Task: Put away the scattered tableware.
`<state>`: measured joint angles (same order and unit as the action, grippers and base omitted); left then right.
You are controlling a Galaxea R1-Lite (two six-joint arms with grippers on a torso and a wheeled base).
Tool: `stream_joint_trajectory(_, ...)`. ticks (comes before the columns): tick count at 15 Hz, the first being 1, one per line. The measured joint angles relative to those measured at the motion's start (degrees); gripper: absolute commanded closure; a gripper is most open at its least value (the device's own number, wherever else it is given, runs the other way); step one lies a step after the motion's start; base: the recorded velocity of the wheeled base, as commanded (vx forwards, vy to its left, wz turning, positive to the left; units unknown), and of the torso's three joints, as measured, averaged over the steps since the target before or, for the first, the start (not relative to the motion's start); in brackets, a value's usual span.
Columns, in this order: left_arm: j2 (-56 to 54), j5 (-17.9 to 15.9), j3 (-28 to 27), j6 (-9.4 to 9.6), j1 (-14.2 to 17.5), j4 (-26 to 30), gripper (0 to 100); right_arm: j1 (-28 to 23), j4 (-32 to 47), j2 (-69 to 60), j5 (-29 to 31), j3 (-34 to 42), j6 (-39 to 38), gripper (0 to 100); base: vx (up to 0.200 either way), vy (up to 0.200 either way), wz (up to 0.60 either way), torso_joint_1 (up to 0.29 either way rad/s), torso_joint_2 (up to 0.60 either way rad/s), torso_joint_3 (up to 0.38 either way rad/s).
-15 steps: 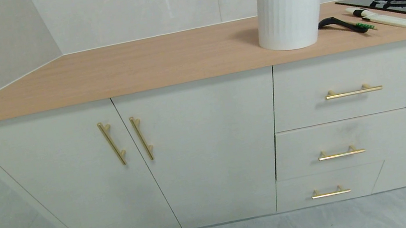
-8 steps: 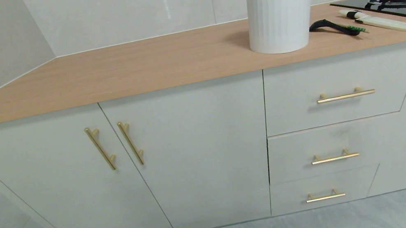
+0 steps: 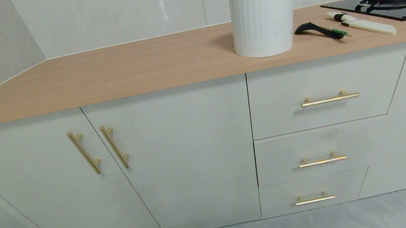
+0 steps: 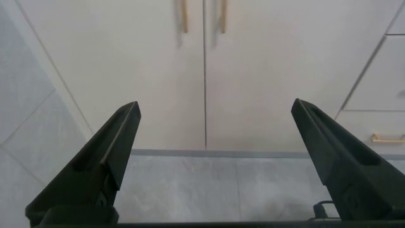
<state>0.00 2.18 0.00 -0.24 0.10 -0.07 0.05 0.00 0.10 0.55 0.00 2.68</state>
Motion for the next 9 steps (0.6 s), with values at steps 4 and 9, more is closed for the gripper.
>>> stream_joint_trajectory(4,0.0,0.0,-0.02,0.0,0.0,0.02,0,0.0,-0.02,0.0,-0.06,0.0,0.18,0,0.0,0.0,0.0,0.0,0.0,0.0)
stream_joint_trajectory(9,0.0,-0.02,0.0,0.0,-0.05,0.0,0,0.2,0.66,0.78,-3.11,-1.73,-0.57,0,0.0,0.0,0.0,0.0,0.0,0.0)
